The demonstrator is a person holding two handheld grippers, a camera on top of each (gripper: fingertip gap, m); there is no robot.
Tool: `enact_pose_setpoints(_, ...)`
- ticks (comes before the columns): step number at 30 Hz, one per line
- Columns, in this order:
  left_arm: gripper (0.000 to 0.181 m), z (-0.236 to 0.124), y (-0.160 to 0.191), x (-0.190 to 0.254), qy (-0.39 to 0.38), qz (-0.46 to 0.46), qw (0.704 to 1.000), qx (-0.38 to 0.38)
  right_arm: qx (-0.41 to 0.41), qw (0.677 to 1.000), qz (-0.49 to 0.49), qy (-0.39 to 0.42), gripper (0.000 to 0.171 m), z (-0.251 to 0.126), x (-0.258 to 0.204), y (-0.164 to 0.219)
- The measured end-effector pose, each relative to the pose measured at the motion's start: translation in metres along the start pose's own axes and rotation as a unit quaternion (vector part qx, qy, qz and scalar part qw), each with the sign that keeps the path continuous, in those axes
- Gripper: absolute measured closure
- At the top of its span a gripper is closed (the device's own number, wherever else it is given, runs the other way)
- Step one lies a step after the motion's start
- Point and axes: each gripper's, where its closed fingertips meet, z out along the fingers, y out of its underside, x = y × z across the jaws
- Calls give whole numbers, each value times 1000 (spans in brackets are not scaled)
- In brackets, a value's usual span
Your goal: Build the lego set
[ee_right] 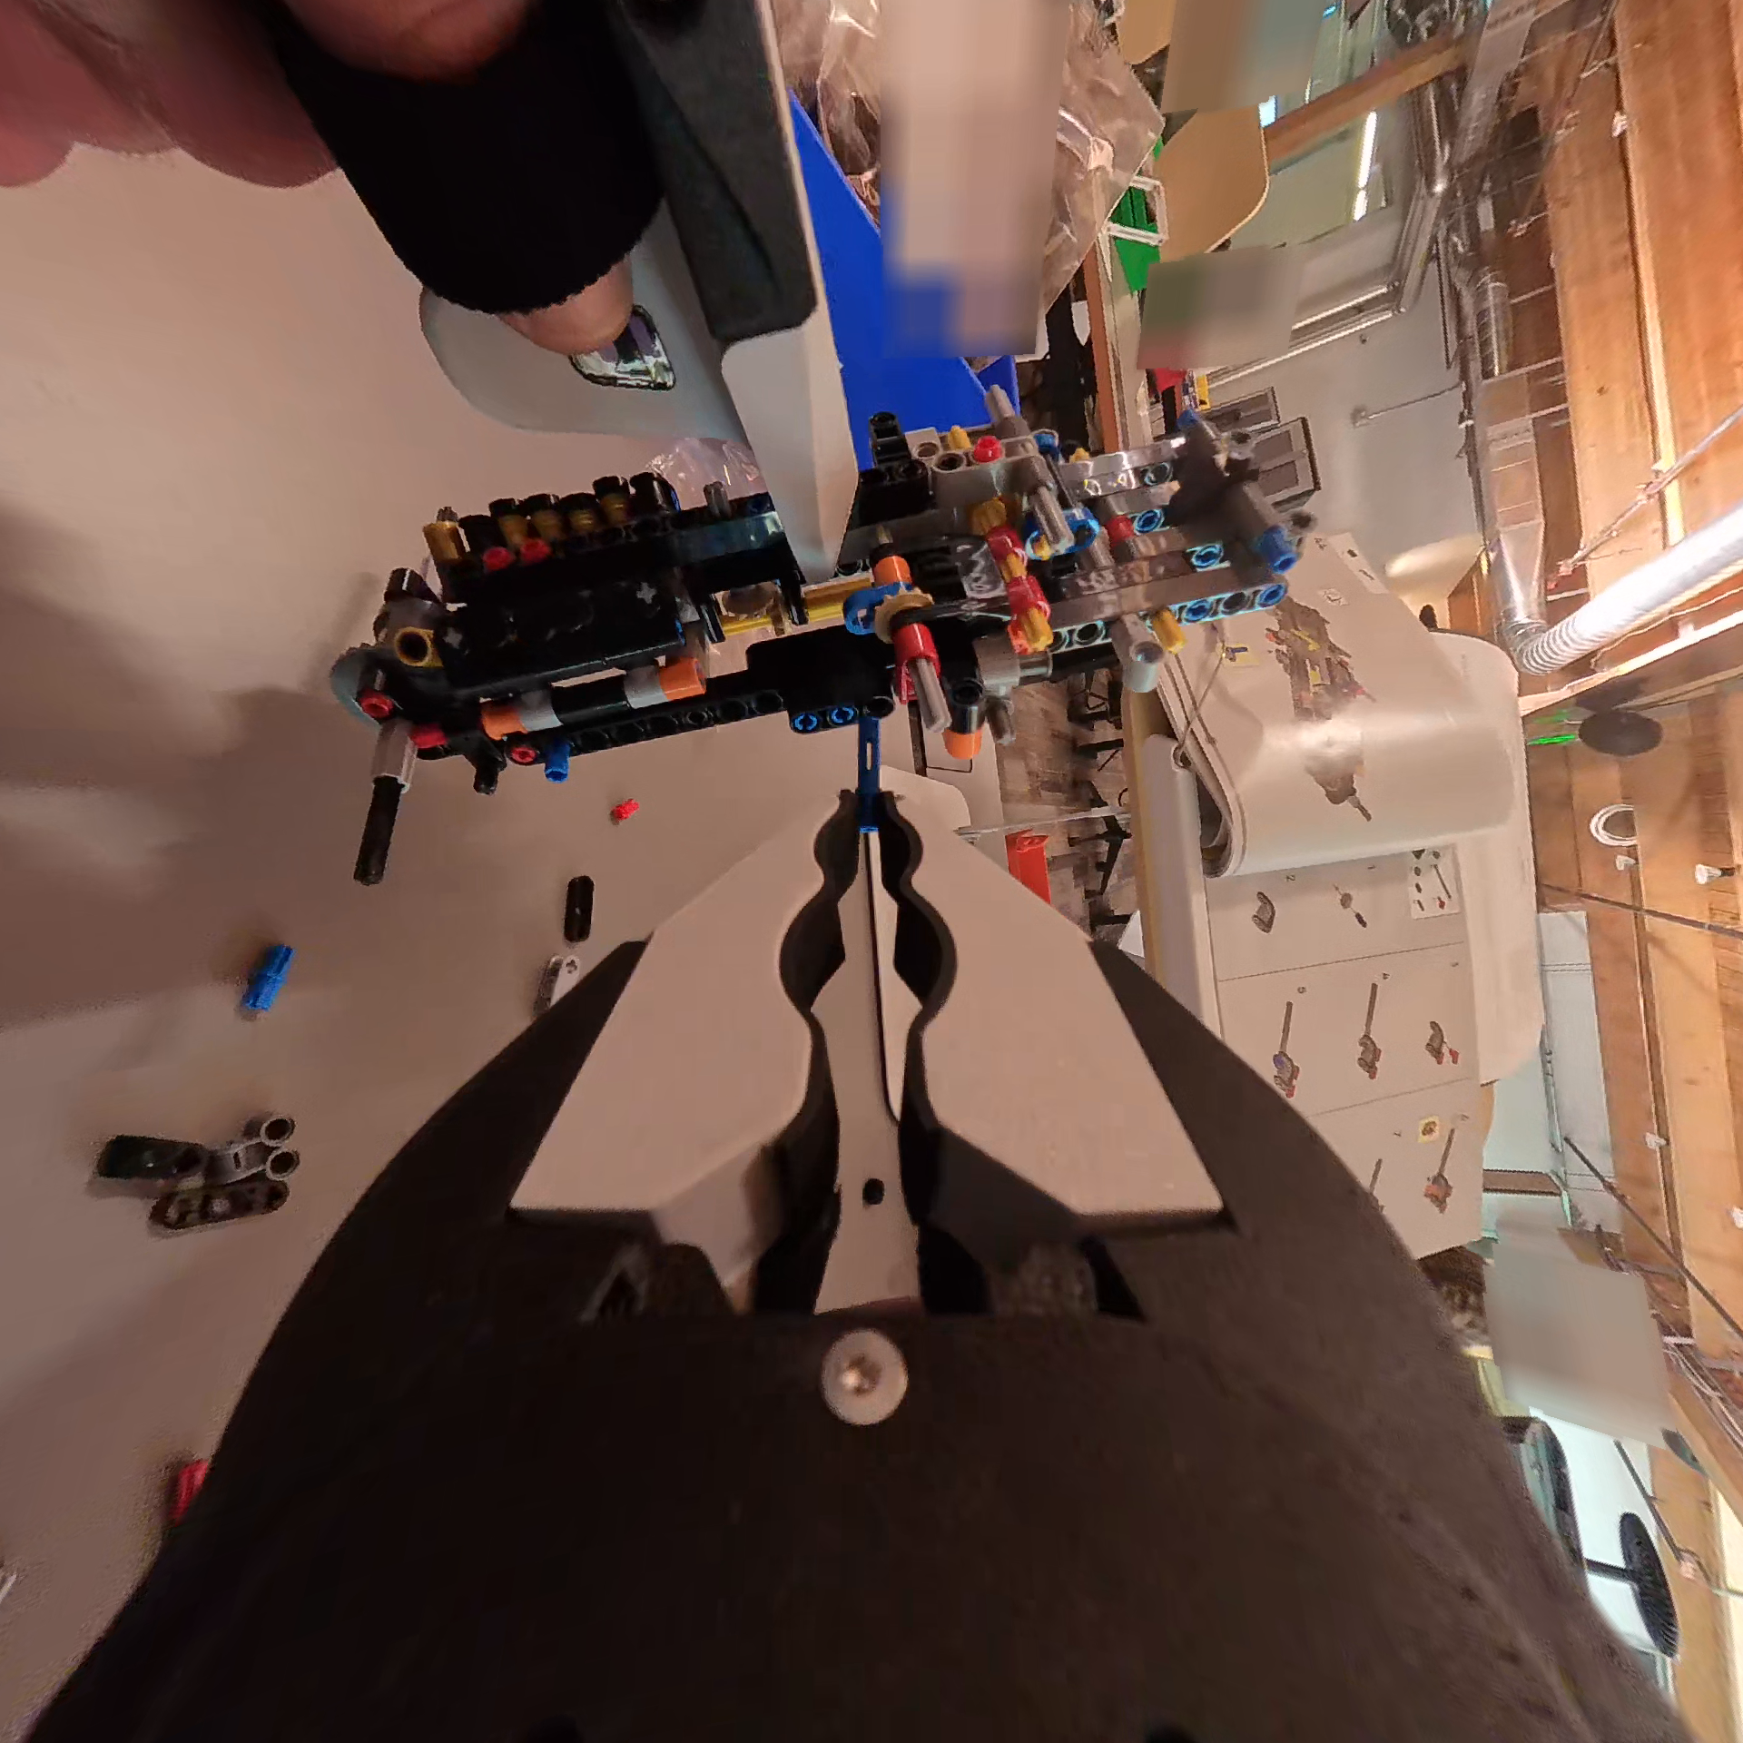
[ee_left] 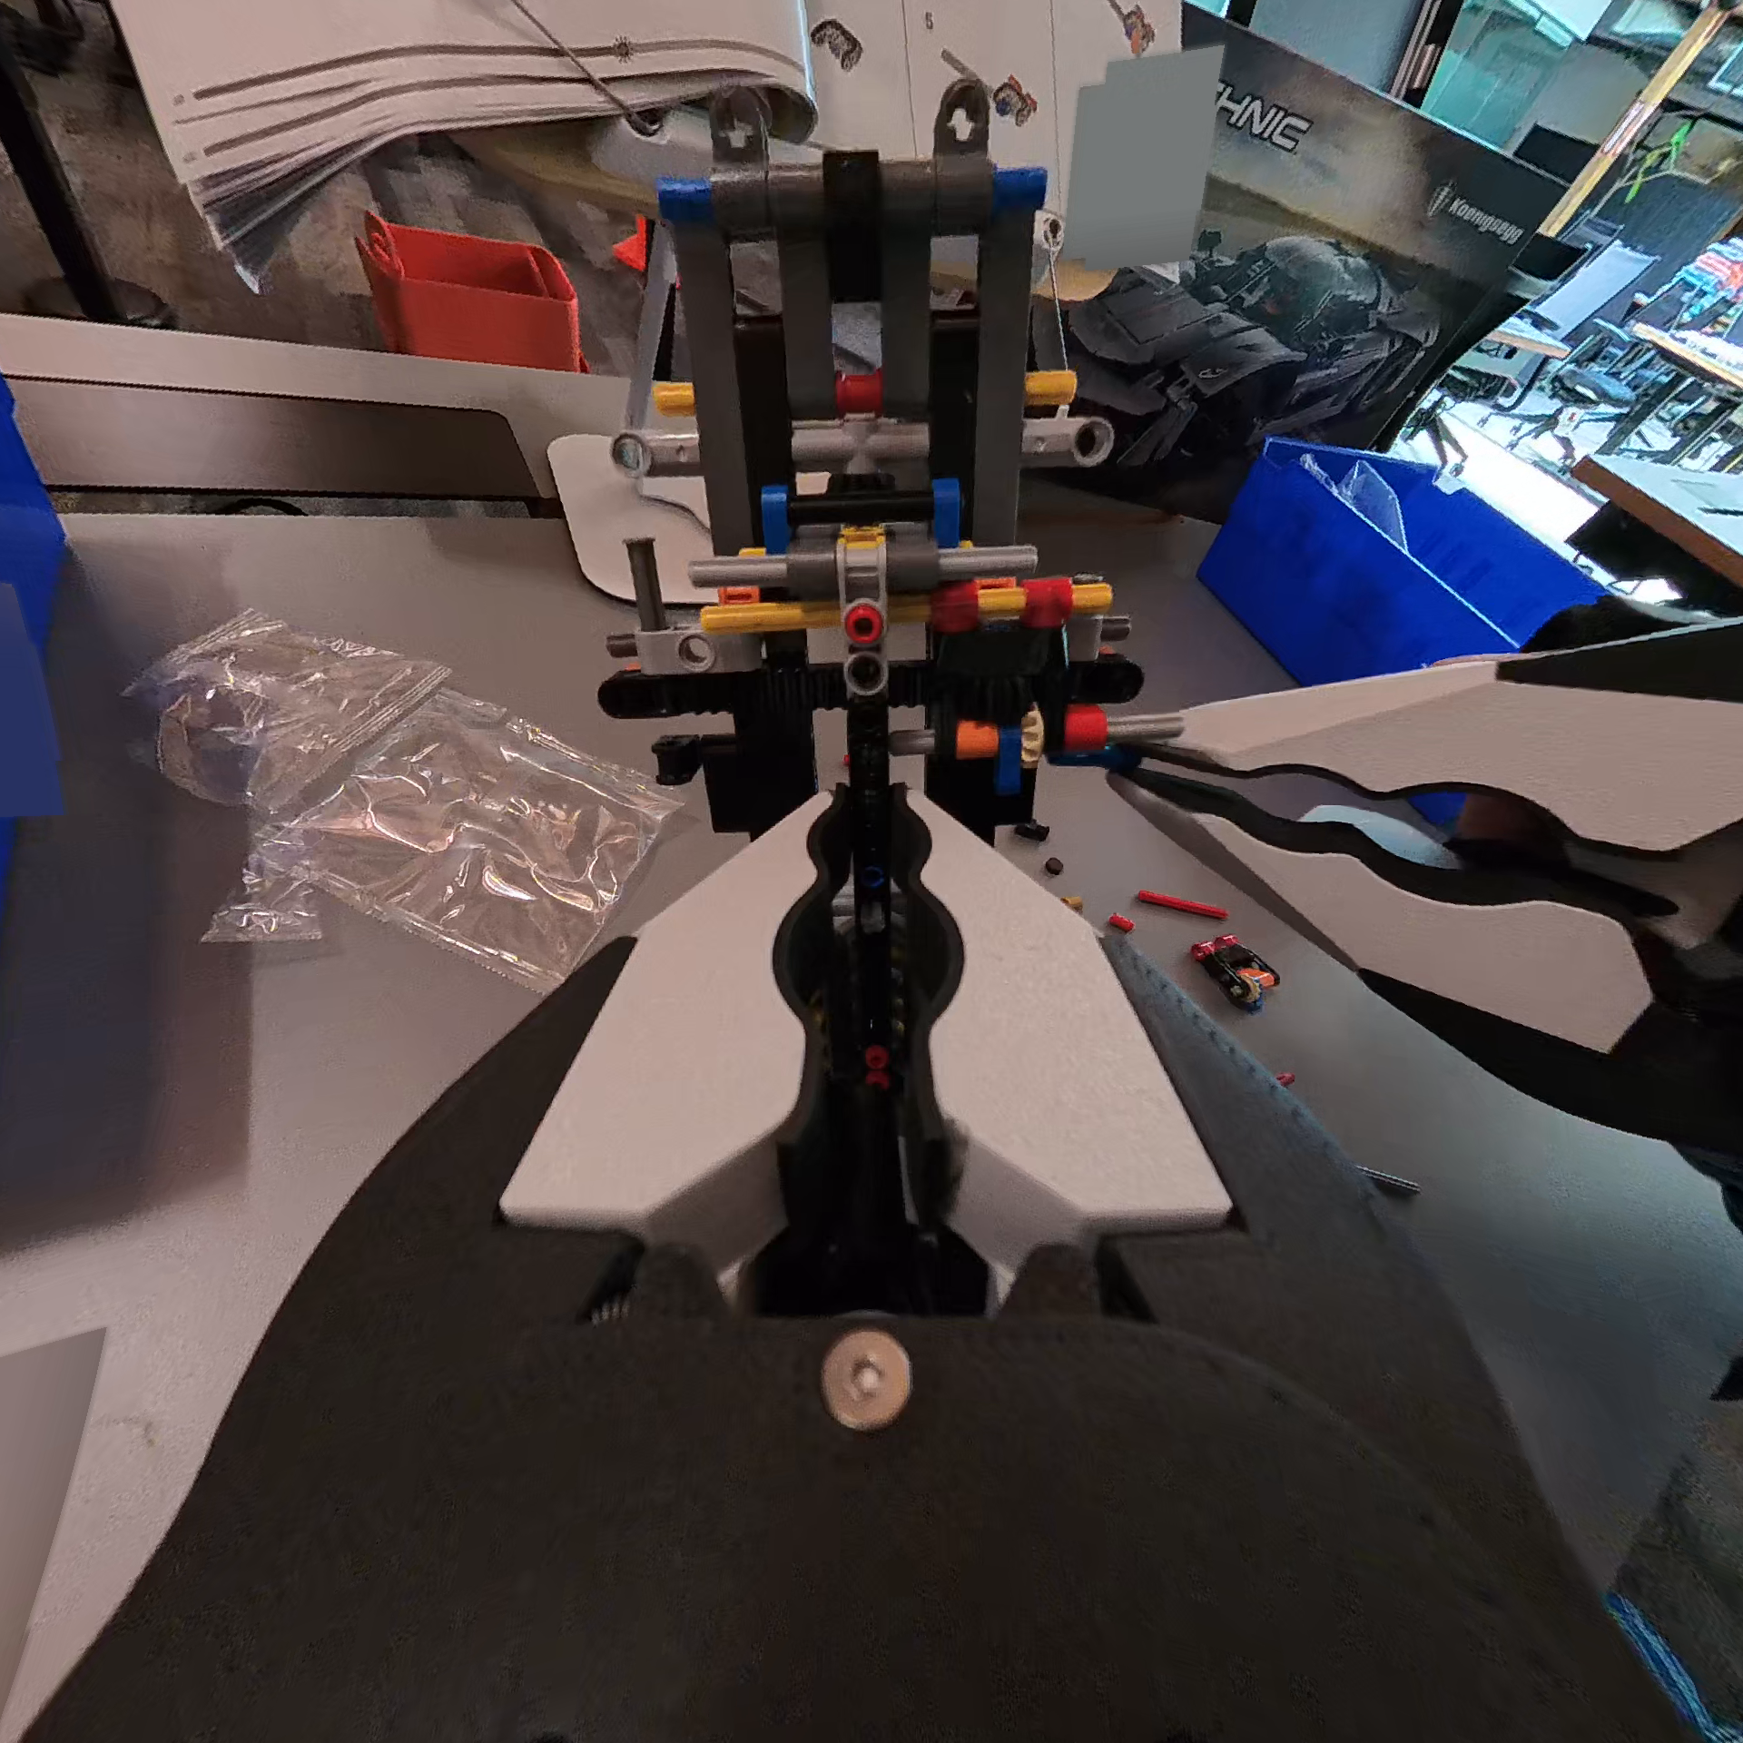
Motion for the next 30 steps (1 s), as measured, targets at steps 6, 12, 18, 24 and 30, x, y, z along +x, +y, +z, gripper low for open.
enact_pose_setpoints(6,175,2,0,2,-17,24,999,-17,-6,1000,-7,4,171,2,1,3)
enact_pose_setpoints(12,175,6,0,5,-24,34,999,-25,-17,1000,-13,8,171,2,1,7)
enact_pose_setpoints(18,175,8,-1,6,-48,72,996,-37,-43,999,-26,5,171,3,-1,11)
enact_pose_setpoints(24,175,10,0,7,-60,91,993,-45,-56,998,-24,-2,171,4,-4,14)
enact_pose_setpoints(30,175,10,2,10,-57,94,993,-51,-56,998,-14,-6,170,2,-5,16)
